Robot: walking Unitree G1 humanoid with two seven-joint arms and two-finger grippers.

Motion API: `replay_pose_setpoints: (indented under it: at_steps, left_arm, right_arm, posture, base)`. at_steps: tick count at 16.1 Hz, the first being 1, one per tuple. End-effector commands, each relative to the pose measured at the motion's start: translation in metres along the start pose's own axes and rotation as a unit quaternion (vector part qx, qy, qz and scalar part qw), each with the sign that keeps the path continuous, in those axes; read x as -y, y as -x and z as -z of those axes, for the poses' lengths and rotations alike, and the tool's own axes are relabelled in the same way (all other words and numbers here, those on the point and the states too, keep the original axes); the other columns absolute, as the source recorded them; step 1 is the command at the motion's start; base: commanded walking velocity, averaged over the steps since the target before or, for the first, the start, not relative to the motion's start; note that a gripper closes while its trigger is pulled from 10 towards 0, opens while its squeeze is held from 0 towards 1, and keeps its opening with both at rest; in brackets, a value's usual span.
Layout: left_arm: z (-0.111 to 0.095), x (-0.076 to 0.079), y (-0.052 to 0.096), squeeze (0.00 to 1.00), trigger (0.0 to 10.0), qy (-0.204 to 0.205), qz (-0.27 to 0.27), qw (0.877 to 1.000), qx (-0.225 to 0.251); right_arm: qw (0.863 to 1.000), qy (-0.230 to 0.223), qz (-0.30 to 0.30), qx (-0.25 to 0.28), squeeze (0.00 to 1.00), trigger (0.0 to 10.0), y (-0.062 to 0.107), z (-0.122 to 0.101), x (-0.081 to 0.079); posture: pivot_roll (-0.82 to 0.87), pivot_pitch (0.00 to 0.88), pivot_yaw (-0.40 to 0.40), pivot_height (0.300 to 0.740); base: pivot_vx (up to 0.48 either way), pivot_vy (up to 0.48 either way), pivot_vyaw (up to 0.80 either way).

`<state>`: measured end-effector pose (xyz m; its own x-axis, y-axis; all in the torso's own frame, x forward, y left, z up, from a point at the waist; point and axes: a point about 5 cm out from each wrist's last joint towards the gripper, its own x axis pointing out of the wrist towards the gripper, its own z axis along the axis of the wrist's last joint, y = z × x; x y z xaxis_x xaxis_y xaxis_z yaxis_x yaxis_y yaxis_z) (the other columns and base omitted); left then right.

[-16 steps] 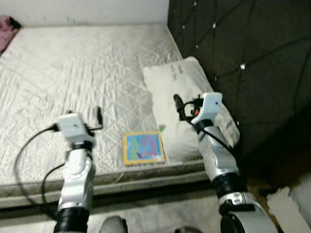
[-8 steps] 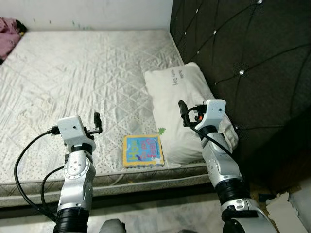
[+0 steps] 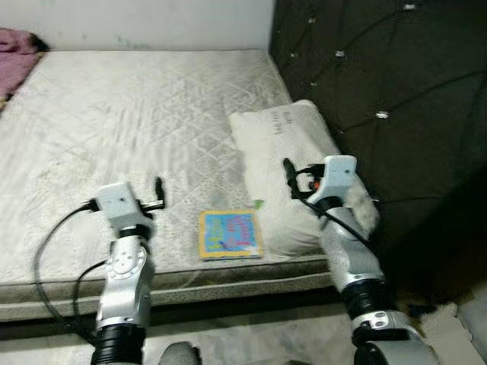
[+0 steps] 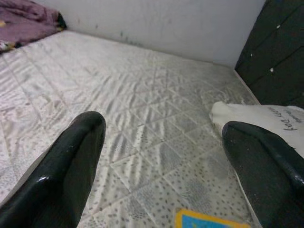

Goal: Clean up the room

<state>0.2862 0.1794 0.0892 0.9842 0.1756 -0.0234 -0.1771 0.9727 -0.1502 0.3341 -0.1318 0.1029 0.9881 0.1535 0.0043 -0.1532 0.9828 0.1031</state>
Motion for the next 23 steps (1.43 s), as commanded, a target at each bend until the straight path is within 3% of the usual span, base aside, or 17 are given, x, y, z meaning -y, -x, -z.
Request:
replay_pose_setpoints:
  at_steps: [1,13,23]
  left_arm:
    - [-0.001,-0.004,-0.002,0.00,10.0,-0.001,-0.005,1.000,-0.004]
    - [-0.002,0.004,-0.002,0.00,10.0,0.025,0.018,1.000,0.002]
    - [-0.006,0.008,-0.002,0.00,10.0,0.026,0.040,0.999,0.019]
  right_arm:
    - [1.000,-0.002,-0.011,-0.002,0.00,10.0,-0.001,-0.001,-0.007]
    - [1.000,0.009,-0.023,-0.014,0.00,10.0,-0.001,0.003,-0.009]
    - [0.999,0.013,-0.028,-0.018,0.00,10.0,-0.002,0.004,-0.010]
  posture:
    - [-0.06,0.000,-0.036,0.740]
    - [-0.06,0.000,-0.044,0.740]
    - [-0.06,0.000,-0.047,0.740]
  base:
    - [0.000,0.480,0.00]
    - [0.000,0.476,-0.14]
    - [0.077,0.000,0.00]
